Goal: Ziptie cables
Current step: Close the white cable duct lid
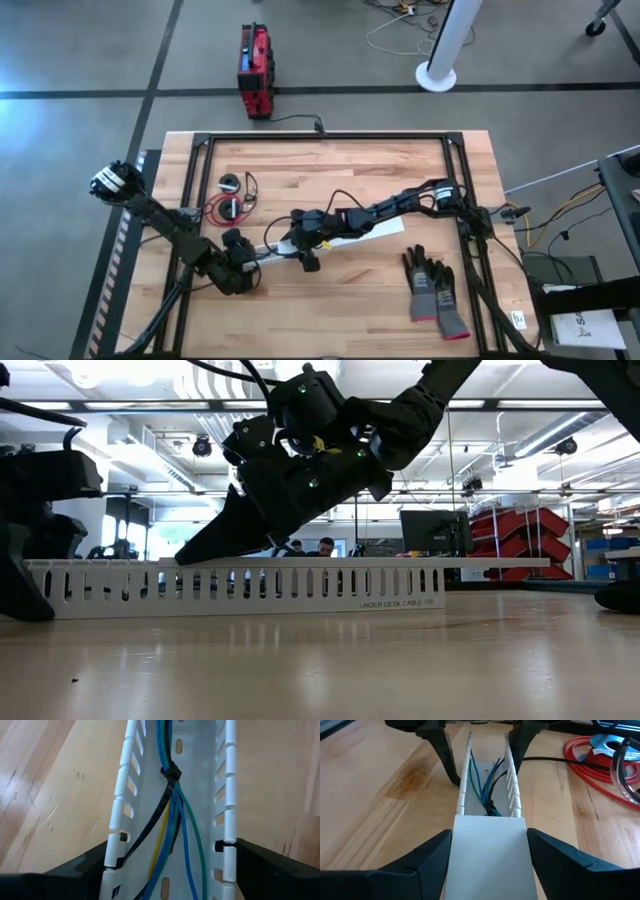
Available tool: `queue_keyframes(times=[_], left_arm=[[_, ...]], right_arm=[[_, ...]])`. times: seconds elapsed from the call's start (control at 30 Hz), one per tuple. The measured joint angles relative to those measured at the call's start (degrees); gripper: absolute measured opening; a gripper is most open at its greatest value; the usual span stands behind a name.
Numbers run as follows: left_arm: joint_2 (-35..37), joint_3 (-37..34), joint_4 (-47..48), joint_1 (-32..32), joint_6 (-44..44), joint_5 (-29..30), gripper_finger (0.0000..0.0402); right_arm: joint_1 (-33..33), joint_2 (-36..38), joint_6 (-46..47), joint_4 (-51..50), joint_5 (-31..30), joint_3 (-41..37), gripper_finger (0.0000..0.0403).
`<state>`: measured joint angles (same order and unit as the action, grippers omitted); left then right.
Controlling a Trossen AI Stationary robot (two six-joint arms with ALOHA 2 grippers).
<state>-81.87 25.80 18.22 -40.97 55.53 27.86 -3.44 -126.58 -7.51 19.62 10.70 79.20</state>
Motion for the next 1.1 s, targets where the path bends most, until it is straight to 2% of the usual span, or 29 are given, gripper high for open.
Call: queue_keyframes(times=[0.1,0.27,0.37,0.63,0.87,1.1], left_arm=[[0.06,0.00,-0.11,0.00,0.09,-0.22,0.0285],[0.33,0.07,-1.29,0.02,0.50,-0.67,0.0214],[0.36,0.13,-2.03,0.02,0.48,-0.81,0.0193],[0.31,0.07,-2.28,0.00,0.09,-1.05,0.0225],[0.31,0.07,-2.01,0.00,0.09,-0.33,0.0208],[0.37,0.02,-2.20,0.08,-0.98,0.90,0.0211]], right_arm=[[-0.19,-0.38,-0.01,0.32,-0.01,0.00,0.0244],[-0.39,-1.01,0.02,0.90,0.04,0.00,0.0259],[-0.53,-1.06,-0.06,0.81,0.72,0.00,0.0265],[-0.45,-1.07,0.02,0.83,0.60,0.00,0.0253],[-0.44,-1.07,0.00,0.76,0.30,0.00,0.0223],[-0.44,-3.10,2.33,3.73,0.65,0.77,0.0232]])
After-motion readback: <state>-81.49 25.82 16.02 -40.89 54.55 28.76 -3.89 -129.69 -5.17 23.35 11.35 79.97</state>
